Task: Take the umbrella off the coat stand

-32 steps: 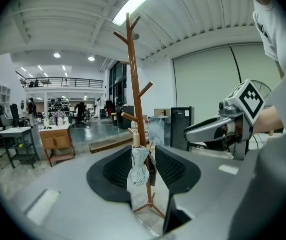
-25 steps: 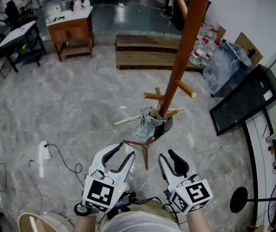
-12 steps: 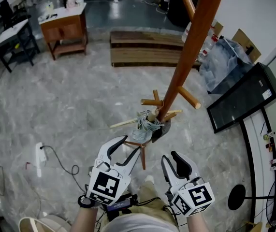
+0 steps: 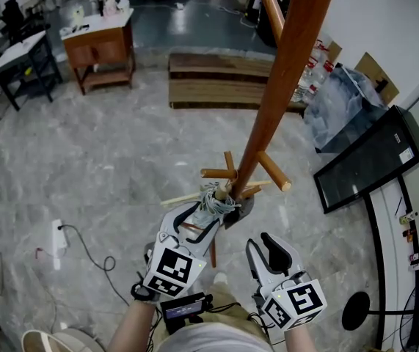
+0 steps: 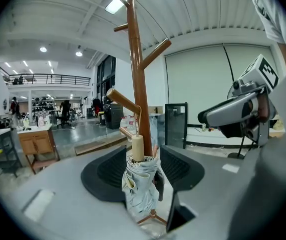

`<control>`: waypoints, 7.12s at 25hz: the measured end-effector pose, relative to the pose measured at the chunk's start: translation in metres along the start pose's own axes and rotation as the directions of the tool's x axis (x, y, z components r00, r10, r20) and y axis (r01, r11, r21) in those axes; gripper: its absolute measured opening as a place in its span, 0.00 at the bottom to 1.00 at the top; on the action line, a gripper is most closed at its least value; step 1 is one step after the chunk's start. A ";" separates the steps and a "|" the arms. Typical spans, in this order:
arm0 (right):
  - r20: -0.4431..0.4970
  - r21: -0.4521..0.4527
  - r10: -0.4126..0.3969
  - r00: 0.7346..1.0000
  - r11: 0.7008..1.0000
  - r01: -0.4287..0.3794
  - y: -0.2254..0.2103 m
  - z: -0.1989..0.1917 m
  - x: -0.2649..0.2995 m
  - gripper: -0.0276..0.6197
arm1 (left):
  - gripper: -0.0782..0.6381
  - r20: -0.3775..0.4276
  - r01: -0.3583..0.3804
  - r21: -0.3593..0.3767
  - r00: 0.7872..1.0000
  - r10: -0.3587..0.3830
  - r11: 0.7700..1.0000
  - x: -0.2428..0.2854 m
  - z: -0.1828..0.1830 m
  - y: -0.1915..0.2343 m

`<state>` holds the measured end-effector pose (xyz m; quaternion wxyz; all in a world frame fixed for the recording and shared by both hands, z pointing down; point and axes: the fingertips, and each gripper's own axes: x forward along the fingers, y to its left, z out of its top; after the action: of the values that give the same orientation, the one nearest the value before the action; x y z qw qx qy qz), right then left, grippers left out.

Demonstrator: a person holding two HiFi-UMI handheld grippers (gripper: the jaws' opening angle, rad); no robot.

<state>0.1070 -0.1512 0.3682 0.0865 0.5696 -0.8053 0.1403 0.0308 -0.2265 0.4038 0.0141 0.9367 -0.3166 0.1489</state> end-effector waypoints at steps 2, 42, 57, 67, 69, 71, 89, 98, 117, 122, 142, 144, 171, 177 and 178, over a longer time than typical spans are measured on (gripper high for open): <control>-0.003 -0.002 0.001 1.000 1.000 -0.001 -0.006 0.001 0.001 0.24 | 0.41 -0.011 -0.002 -0.005 1.000 0.002 1.000 0.012 -0.003 0.002; -0.035 0.033 0.004 0.999 0.999 -0.003 -0.061 -0.016 0.009 0.24 | 0.32 -0.069 -0.073 -0.004 0.995 0.073 0.997 0.080 -0.008 0.022; -0.023 -0.004 0.076 0.997 0.997 -0.077 -0.051 -0.010 0.025 0.24 | 0.32 -0.025 -0.121 0.002 0.992 0.121 0.993 0.055 0.023 0.031; -0.100 -0.105 0.222 0.970 0.967 -0.232 -0.019 -0.039 0.067 0.42 | 0.32 -0.014 -0.202 -0.015 0.979 0.202 0.979 0.026 0.034 0.043; -0.115 -0.107 0.254 0.960 0.958 -0.266 -0.007 -0.046 0.080 0.45 | 0.32 -0.014 -0.219 -0.016 0.976 0.218 0.976 0.018 0.036 0.047; -0.127 -0.118 0.287 0.949 0.946 -0.302 0.006 -0.053 0.092 0.48 | 0.32 -0.013 -0.239 -0.016 0.971 0.239 0.971 0.011 0.038 0.051; -0.150 -0.192 0.538 0.830 0.807 -0.558 0.107 -0.039 0.150 0.55 | 0.33 -0.001 -0.403 -0.034 0.915 0.403 0.915 -0.057 0.059 0.062; -0.167 -0.203 0.685 0.709 0.680 -0.705 0.166 -0.028 0.132 0.50 | 0.32 -0.016 -0.531 -0.054 0.847 0.531 0.846 -0.113 0.062 0.064; -0.255 -0.216 0.815 0.521 0.477 -0.852 0.254 -0.055 0.082 0.48 | 0.32 -0.061 -0.712 -0.085 0.702 0.710 0.697 -0.212 0.041 0.044; -0.261 -0.206 0.831 0.491 0.449 -0.869 0.264 -0.058 0.071 0.48 | 0.32 -0.067 -0.729 -0.091 0.684 0.726 0.678 -0.223 0.041 0.037; -0.259 -0.211 0.816 0.517 0.475 -0.854 0.254 -0.055 0.072 0.47 | 0.32 -0.050 -0.708 -0.097 0.705 0.707 0.699 -0.214 0.043 0.034; -0.258 -0.209 0.817 0.516 0.474 -0.855 0.254 -0.055 0.073 0.47 | 0.32 -0.048 -0.708 -0.099 0.705 0.707 0.699 -0.213 0.043 0.035; -0.254 -0.204 0.816 0.519 0.479 -0.854 0.259 -0.049 0.077 0.46 | 0.32 -0.039 -0.700 -0.095 0.714 0.699 0.708 -0.216 0.049 0.042; -0.252 -0.208 0.807 0.535 0.495 -0.844 0.254 -0.046 0.078 0.46 | 0.32 -0.031 -0.685 -0.090 0.727 0.686 0.723 -0.211 0.053 0.041; -0.251 -0.208 0.805 0.538 0.498 -0.842 0.253 -0.047 0.078 0.46 | 0.32 -0.030 -0.683 -0.088 0.729 0.684 0.725 -0.211 0.053 0.041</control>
<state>-0.1588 -0.1270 0.4033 0.1440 0.0859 -0.9831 0.0729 -0.1383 -0.1415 0.2899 0.0011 0.7530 -0.6458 0.1265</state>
